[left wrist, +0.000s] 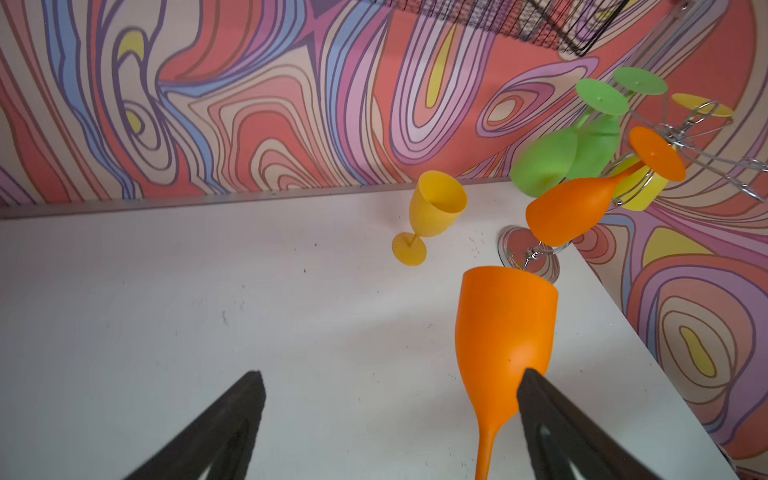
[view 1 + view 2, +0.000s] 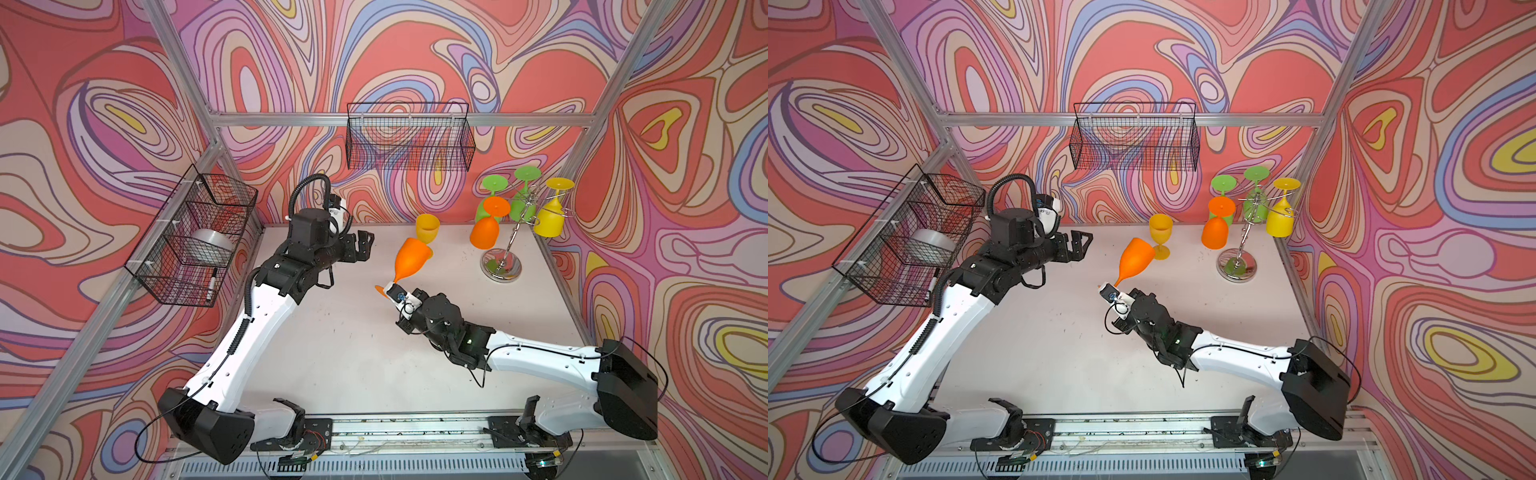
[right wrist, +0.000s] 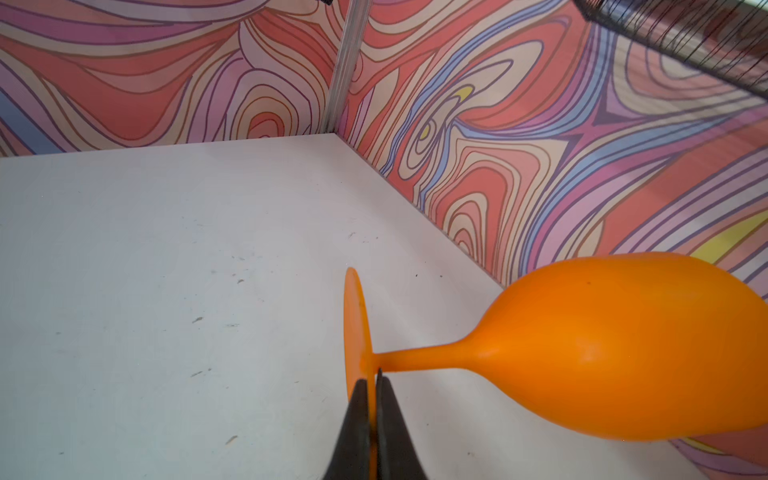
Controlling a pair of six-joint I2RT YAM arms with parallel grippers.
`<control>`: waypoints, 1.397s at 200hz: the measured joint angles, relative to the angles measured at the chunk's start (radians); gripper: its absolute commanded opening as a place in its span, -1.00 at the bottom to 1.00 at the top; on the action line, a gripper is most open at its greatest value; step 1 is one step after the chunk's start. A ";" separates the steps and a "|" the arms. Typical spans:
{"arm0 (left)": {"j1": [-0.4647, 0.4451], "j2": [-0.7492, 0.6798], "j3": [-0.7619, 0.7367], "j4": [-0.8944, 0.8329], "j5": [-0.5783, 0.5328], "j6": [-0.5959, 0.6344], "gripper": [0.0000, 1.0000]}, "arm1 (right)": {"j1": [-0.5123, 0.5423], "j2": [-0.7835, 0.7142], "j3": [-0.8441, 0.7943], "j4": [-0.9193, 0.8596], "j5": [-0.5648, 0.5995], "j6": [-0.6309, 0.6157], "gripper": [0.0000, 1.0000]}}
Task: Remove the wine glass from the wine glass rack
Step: 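Bring the orange glass foot to the left gripper while the left gripper reaches toward it, then close the left gripper on the orange glass foot beside the right gripper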
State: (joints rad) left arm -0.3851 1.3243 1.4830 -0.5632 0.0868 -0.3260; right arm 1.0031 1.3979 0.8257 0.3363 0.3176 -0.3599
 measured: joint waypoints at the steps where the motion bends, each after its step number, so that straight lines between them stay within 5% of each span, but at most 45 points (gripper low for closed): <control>1: 0.000 0.001 0.002 -0.004 0.000 -0.003 0.86 | 0.000 0.000 -0.001 0.003 0.001 -0.003 -1.00; 68: 0.000 0.050 0.043 -0.276 0.057 -0.341 0.77 | 0.000 0.089 -0.084 0.386 0.109 -0.358 -1.00; 156: 0.031 0.146 -0.011 -0.182 0.412 -0.726 0.52 | 0.000 0.201 -0.109 0.675 0.139 -0.564 -1.00; 204: 0.055 0.149 -0.099 -0.076 0.504 -0.878 0.04 | 0.000 0.203 -0.109 0.708 0.139 -0.597 -1.00; 258: 0.059 0.149 -0.117 0.037 0.554 -0.996 -0.24 | 0.000 0.236 -0.109 0.742 0.138 -0.615 -1.00; 279: 0.059 0.149 -0.121 0.050 0.559 -1.026 -0.64 | 0.000 0.245 -0.109 0.751 0.139 -0.615 -1.00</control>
State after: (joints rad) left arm -0.3264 1.4731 1.3624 -0.5129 0.6456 -1.3518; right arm 1.0031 1.6424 0.7166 1.0874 0.4564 -0.9752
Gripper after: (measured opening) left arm 0.319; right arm 0.049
